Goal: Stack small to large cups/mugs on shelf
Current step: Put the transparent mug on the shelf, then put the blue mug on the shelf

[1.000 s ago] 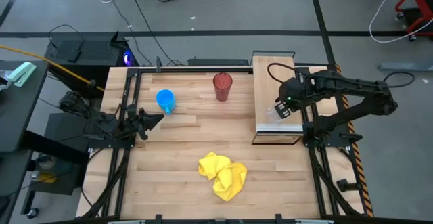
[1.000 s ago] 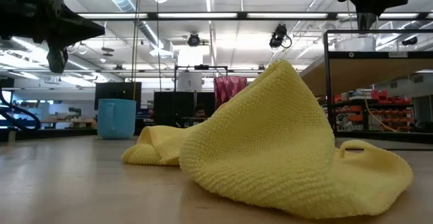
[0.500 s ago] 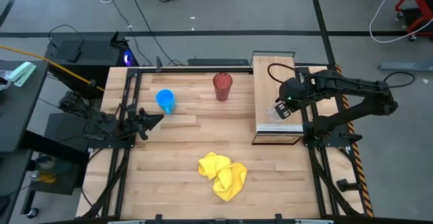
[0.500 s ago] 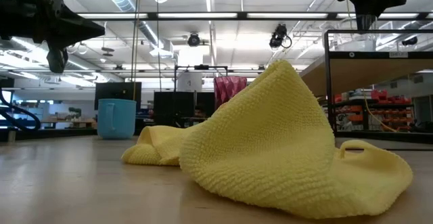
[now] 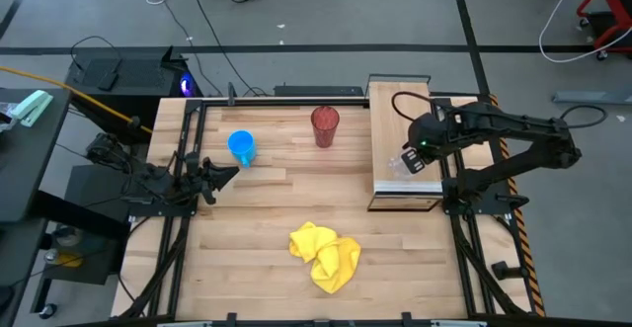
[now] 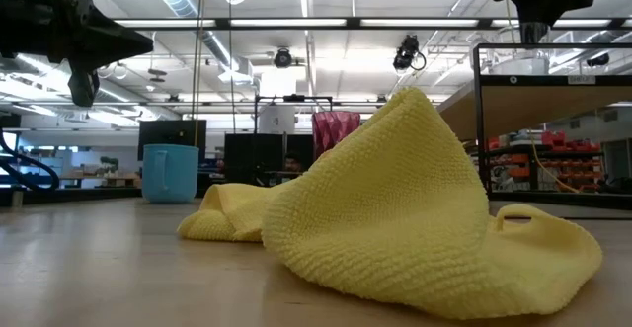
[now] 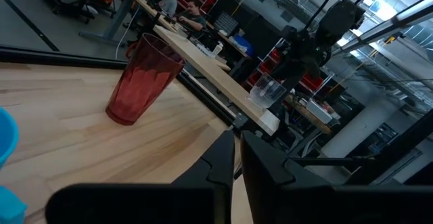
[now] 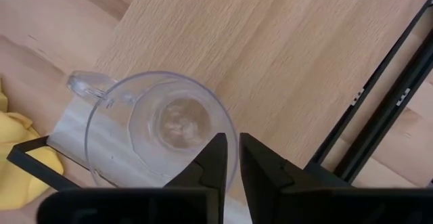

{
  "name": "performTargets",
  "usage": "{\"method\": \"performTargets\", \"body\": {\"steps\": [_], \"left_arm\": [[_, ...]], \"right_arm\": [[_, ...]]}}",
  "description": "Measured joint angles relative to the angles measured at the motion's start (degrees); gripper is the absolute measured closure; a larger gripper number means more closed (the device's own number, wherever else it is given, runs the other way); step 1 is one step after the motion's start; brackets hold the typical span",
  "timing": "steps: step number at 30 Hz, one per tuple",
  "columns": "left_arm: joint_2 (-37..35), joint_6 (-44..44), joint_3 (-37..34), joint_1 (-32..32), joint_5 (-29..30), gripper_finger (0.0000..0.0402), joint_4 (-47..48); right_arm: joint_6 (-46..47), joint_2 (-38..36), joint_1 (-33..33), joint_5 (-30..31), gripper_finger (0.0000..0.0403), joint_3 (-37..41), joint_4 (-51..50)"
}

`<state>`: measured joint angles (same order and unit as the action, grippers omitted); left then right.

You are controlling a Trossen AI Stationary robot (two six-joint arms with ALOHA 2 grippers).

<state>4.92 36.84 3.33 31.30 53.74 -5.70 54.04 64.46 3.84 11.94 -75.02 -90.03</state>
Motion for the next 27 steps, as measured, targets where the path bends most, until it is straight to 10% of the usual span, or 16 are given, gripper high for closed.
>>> {"method": "performTargets", "body": {"steps": [16, 27], "left_arm": [[0.0, -0.3, 0.0, 0.0, 2.9, 0.0358, -2.5], [0.1, -27.1, 6.7, 0.0, 6.1, 0.0357, -16.8]], "right_arm": [[4.9, -7.4, 0.0, -3.0, 0.0354, 0.0, 0.0], [7.9, -13.8, 0.0, -4.3, 0.0354, -0.1, 1.2]]}}
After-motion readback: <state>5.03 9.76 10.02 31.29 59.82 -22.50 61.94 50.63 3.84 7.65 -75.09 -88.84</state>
